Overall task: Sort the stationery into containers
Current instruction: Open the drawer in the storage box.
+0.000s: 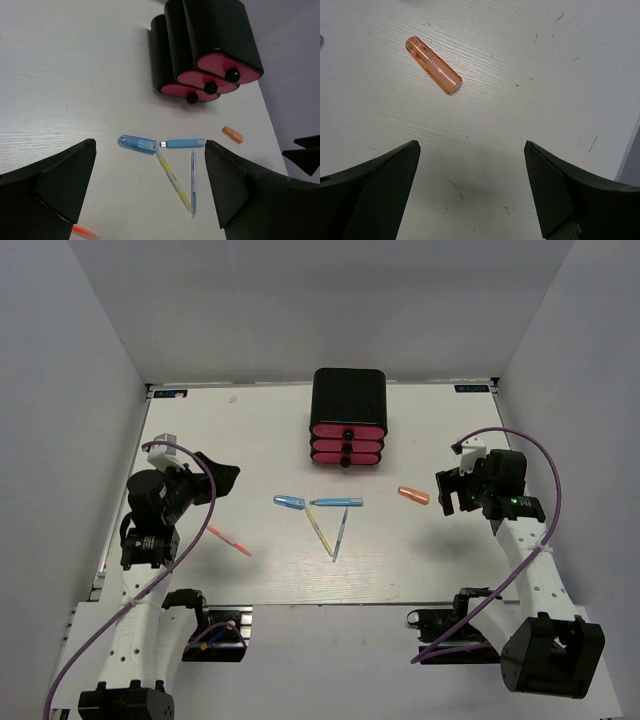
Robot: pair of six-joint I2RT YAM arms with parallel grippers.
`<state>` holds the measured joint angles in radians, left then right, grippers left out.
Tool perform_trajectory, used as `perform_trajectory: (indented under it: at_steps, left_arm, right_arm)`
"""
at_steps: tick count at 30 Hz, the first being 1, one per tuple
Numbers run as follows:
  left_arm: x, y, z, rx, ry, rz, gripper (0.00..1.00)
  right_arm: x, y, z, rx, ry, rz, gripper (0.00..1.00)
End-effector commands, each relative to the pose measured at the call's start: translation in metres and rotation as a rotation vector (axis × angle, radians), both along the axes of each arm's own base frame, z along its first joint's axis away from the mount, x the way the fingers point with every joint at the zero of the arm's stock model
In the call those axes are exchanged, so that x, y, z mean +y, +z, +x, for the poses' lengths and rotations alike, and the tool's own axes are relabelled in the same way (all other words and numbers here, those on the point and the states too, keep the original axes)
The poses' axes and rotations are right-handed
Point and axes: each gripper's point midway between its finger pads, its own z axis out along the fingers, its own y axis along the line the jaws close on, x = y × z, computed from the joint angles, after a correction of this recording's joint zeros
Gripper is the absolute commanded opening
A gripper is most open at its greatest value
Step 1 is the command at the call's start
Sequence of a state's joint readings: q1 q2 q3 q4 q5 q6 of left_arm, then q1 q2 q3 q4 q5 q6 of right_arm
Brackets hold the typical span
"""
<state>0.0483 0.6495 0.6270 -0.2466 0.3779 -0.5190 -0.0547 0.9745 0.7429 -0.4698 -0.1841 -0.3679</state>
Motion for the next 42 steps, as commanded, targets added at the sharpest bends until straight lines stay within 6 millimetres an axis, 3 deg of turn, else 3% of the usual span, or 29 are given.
perform_trajectory:
  at_steps: [1, 3, 9, 11, 12, 14, 16, 18, 19, 20, 21, 22, 24, 26, 28, 31, 33, 34, 36, 37, 42]
  left_arm:
    - [-0.019, 0.007, -0.005, -0.015, -0.133, 0.014, 1.00]
    - [-0.022, 0.013, -0.003, -0.040, -0.152, 0.003, 1.00]
    - [-0.037, 0.007, 0.006, -0.016, -0.230, -0.052, 1.00]
    - [-0.047, 0.007, 0.009, -0.002, -0.288, -0.081, 0.94]
    - [-0.056, 0.000, 0.014, 0.018, -0.338, -0.101, 0.89]
    - [-0.065, 0.004, 0.023, 0.022, -0.374, -0.112, 0.86]
    - [-0.084, -0.004, 0.032, 0.054, -0.432, -0.116, 0.79]
    - [-0.108, 0.005, 0.038, 0.048, -0.482, -0.106, 0.72]
    - [-0.117, -0.006, 0.044, 0.080, -0.499, -0.095, 0.67]
    - [-0.126, 0.001, 0.049, 0.063, -0.516, -0.081, 0.57]
    - [-0.143, 0.000, 0.047, 0.070, -0.544, -0.072, 0.53]
    - [-0.151, -0.005, 0.048, 0.086, -0.557, -0.058, 0.52]
    - [-0.172, -0.016, 0.052, 0.123, -0.569, -0.028, 0.58]
    - [-0.186, -0.019, 0.057, 0.142, -0.573, -0.002, 0.77]
    - [-0.205, -0.035, 0.058, 0.192, -0.586, 0.024, 0.79]
    - [-0.224, -0.033, 0.073, 0.188, -0.551, 0.061, 0.80]
    - [-0.227, -0.040, 0.080, 0.207, -0.508, 0.091, 0.80]
    - [-0.228, -0.034, 0.088, 0.196, -0.488, 0.095, 0.80]
    - [-0.232, -0.050, 0.094, 0.245, -0.446, 0.141, 0.80]
    - [-0.238, -0.043, 0.098, 0.235, -0.435, 0.150, 0.80]
    - [-0.247, -0.055, 0.118, 0.259, -0.367, 0.217, 0.80]
  right_arm:
    - [0.001, 0.009, 0.003, -0.032, 0.057, -0.032, 0.90]
    - [0.006, 0.010, 0.004, -0.032, 0.094, -0.020, 0.90]
    - [0.032, 0.024, -0.002, -0.077, 0.264, 0.033, 0.90]
    - [0.039, 0.028, -0.003, -0.103, 0.306, 0.052, 0.90]
    - [0.045, 0.028, -0.004, -0.101, 0.317, 0.084, 0.84]
    - [0.051, 0.032, -0.001, -0.114, 0.325, 0.121, 0.60]
    - [0.054, 0.036, 0.002, -0.115, 0.319, 0.147, 0.43]
    - [0.056, 0.035, 0.004, -0.089, 0.299, 0.184, 0.25]
    - [0.058, 0.037, 0.005, -0.092, 0.301, 0.197, 0.25]
    - [0.059, 0.038, 0.005, -0.087, 0.297, 0.208, 0.28]
    - [0.061, 0.038, 0.005, -0.078, 0.299, 0.223, 0.43]
    - [0.061, 0.040, 0.007, -0.085, 0.296, 0.226, 0.54]
    - [0.061, 0.042, 0.009, -0.090, 0.280, 0.234, 0.61]
    - [0.061, 0.042, 0.009, -0.092, 0.268, 0.239, 0.64]
    - [0.060, 0.037, 0.008, -0.079, 0.257, 0.243, 0.68]
    - [0.060, 0.032, 0.006, -0.064, 0.245, 0.254, 0.69]
    - [0.059, 0.030, 0.007, -0.063, 0.231, 0.254, 0.69]
    - [0.059, 0.027, 0.006, -0.057, 0.225, 0.256, 0.69]
    - [0.058, 0.026, 0.008, -0.059, 0.220, 0.255, 0.69]
    - [0.058, 0.025, 0.007, -0.056, 0.216, 0.257, 0.70]
    - [0.056, 0.024, 0.008, -0.060, 0.202, 0.255, 0.72]
